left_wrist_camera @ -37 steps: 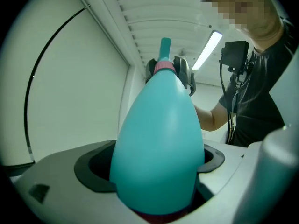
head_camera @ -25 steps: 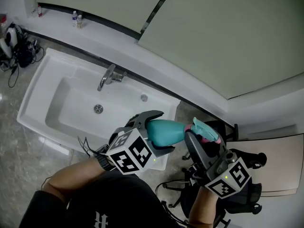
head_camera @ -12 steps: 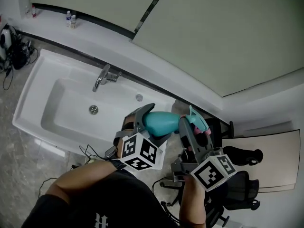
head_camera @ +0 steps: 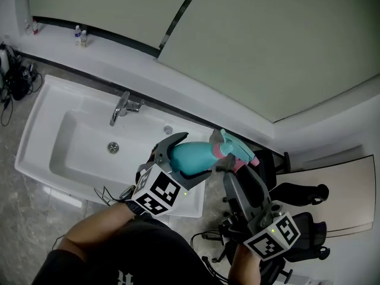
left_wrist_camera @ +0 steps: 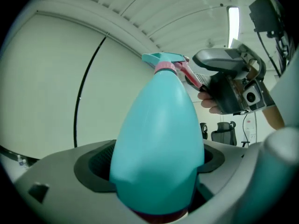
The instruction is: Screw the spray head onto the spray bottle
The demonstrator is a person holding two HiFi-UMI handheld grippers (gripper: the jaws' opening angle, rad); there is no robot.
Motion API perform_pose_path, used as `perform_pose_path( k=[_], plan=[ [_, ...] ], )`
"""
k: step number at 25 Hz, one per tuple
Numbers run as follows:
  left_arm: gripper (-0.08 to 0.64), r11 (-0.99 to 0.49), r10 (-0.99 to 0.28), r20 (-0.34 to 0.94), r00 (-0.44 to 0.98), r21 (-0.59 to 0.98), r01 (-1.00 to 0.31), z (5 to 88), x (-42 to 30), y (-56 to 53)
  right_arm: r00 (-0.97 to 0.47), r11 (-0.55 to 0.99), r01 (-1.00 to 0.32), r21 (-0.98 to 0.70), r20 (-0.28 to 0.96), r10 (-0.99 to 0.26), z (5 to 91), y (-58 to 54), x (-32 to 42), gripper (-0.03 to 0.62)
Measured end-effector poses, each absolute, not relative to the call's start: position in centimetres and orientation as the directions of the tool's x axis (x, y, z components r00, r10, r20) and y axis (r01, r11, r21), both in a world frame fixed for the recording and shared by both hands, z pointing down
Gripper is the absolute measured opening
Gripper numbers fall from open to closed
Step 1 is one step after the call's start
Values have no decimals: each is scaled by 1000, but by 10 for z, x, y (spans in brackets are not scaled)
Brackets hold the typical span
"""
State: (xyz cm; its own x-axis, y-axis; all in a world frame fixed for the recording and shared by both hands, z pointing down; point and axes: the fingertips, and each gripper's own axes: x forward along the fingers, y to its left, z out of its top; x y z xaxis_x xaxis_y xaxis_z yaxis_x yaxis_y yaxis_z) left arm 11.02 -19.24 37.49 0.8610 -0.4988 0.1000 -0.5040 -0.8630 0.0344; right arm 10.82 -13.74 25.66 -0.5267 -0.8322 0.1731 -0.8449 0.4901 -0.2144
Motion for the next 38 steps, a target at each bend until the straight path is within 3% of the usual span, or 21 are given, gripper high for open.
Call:
perform_pose_path(
  k=[7, 12, 15, 23, 38],
  plan=[
    [466, -957, -278, 25, 960, 78, -279, 341, 106, -166, -734, 755, -633, -170, -179, -655, 172, -90, 155, 130],
    [466, -997, -48, -8, 999, 61, -47, 318, 114, -126, -904, 917, -308, -253, -223, -365, 190, -117, 171, 130],
    [466, -999, 12, -8, 1000, 49, 12, 309, 117, -113, -927, 938, -209, -277, -249, -280, 180, -131, 156, 130],
    [466, -999, 17, 16, 1000, 40, 16, 311, 114, -115, -970, 968, -180, -172, -129, -204, 185, -123, 120, 130],
    [466, -994, 1, -4, 1000, 113, 1, 320, 117, -125, -939, 941, -319, 110, 99, -330, 185, -90, 88, 129]
  ],
)
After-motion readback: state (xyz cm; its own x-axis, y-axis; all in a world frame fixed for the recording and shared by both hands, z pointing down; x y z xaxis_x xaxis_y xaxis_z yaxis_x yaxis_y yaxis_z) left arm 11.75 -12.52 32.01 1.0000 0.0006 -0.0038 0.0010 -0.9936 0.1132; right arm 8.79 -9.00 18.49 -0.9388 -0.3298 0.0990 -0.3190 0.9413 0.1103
